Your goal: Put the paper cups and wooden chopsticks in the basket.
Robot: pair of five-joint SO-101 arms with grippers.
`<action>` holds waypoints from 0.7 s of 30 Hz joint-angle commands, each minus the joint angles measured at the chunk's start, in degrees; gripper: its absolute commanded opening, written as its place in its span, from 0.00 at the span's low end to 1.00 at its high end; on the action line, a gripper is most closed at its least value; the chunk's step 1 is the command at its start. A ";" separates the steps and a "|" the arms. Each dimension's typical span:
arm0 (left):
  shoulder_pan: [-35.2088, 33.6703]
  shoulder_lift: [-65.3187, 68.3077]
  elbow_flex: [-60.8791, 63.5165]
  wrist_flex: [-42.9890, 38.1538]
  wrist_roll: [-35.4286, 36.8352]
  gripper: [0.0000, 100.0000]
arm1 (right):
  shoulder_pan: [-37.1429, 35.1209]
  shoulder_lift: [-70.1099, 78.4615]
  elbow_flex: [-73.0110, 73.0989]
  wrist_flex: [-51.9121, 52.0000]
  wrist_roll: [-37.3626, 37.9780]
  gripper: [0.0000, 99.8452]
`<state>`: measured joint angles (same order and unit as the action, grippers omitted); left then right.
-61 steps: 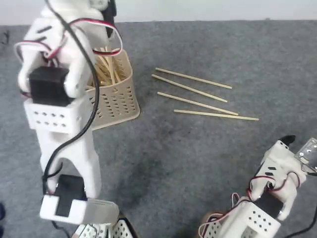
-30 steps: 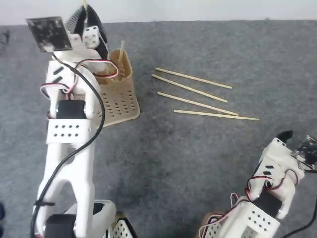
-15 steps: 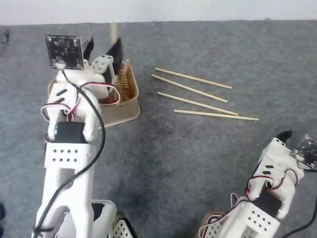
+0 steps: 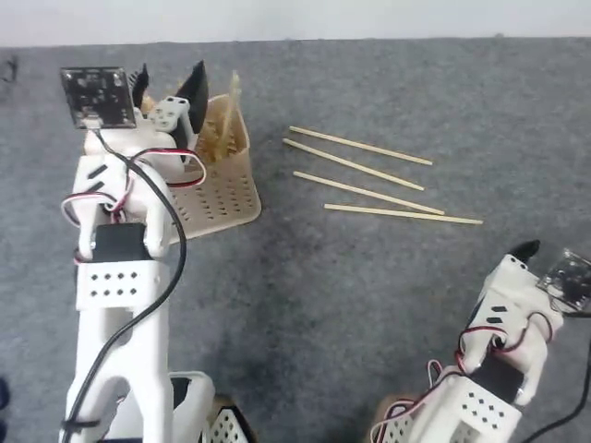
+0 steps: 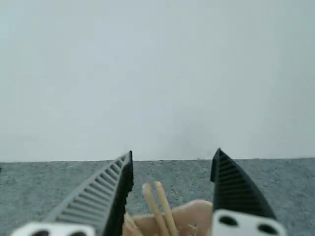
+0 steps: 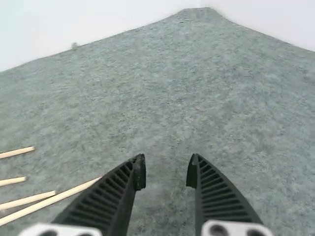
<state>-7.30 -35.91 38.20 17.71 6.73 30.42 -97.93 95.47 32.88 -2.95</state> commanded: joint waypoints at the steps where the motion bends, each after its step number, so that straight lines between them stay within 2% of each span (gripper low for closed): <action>1: -1.67 -0.09 -0.75 2.90 -0.79 0.24 | -0.75 -0.66 -0.26 -0.66 2.46 0.15; 4: -4.75 -2.81 -2.77 10.29 -0.79 0.24 | -0.84 -0.66 -0.18 -0.66 2.99 0.15; 10: -18.29 -13.89 -5.49 23.03 -1.05 0.24 | -3.03 -0.22 -0.18 -0.66 3.52 0.15; 15: -27.78 -19.78 -2.86 39.82 -4.57 0.24 | -8.92 -0.66 -0.53 3.30 11.08 0.15; 18: -32.79 -21.80 2.24 43.16 -5.63 0.24 | -12.53 -0.66 -0.26 5.05 17.41 0.15; 21: -34.90 -23.47 9.27 43.34 -5.63 0.24 | -15.60 -0.66 -0.79 7.25 20.84 0.15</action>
<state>-40.26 -57.19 43.56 60.44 1.98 17.85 -97.93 95.47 38.59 14.37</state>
